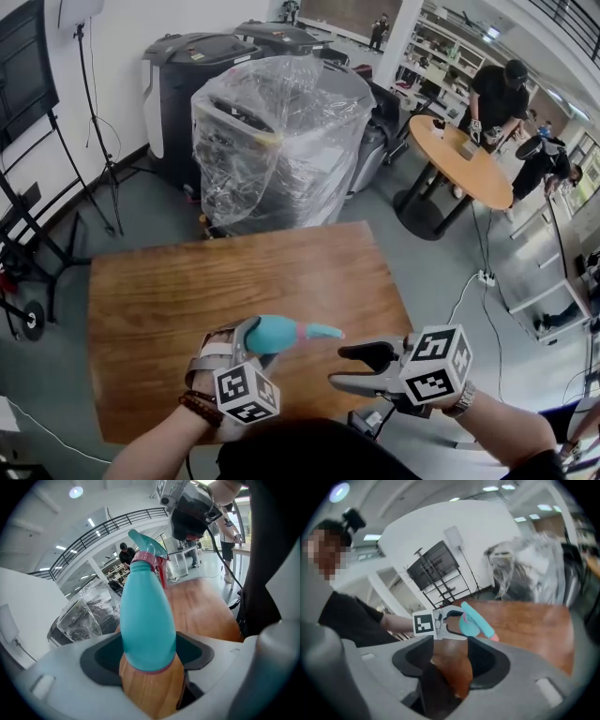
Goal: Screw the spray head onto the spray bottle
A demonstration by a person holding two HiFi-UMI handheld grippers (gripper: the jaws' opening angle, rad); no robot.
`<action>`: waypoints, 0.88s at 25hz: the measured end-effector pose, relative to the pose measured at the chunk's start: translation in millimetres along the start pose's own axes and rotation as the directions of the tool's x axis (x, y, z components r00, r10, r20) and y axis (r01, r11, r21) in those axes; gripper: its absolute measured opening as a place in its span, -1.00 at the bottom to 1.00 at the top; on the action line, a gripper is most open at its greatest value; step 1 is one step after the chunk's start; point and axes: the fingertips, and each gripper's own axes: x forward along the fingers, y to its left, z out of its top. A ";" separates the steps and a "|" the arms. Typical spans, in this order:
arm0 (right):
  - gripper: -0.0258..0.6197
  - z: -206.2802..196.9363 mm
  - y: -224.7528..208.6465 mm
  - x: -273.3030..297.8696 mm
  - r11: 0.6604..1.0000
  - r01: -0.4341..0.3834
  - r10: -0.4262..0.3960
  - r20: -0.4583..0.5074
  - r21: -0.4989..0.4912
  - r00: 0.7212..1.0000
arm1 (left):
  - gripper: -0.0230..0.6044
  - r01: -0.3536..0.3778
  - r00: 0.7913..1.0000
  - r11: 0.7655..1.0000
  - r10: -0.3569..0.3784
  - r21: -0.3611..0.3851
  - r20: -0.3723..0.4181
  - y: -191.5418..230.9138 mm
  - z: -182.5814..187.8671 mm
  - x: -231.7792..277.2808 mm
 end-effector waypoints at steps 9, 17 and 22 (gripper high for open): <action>-0.36 18.0 -9.5 16.6 0.618 0.206 -0.313 0.003 -0.759 0.950 | 0.27 0.086 0.992 0.995 -0.089 0.043 0.089 -21.6 20.7 -9.3; -0.56 3.8 -4.0 27.1 0.536 0.158 -0.308 -0.018 -0.829 0.951 | 0.27 0.122 0.987 0.988 -0.131 0.095 0.095 -36.3 23.0 -12.1; -0.56 -7.1 -6.5 30.2 0.417 0.122 -0.377 -0.049 -0.901 0.925 | 0.27 0.083 0.996 0.978 -0.090 0.191 0.026 -35.2 16.4 -9.6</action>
